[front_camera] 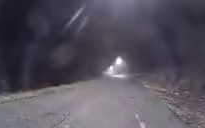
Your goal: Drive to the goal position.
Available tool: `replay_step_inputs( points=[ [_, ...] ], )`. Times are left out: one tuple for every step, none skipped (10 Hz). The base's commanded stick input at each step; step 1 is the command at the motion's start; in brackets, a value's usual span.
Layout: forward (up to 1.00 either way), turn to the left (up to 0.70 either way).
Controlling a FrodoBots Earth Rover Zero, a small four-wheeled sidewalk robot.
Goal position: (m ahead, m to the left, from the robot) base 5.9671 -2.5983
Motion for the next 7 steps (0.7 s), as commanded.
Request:
replay_step_inputs(
  points=[
    [0.0,0.0],
    [0.05,0.0],
    [0.24,0.0],
    [0.46,0.0],
    [0.68,0.0],
    [0.7,0.01],
    [0.7,0.0]
  ],
)
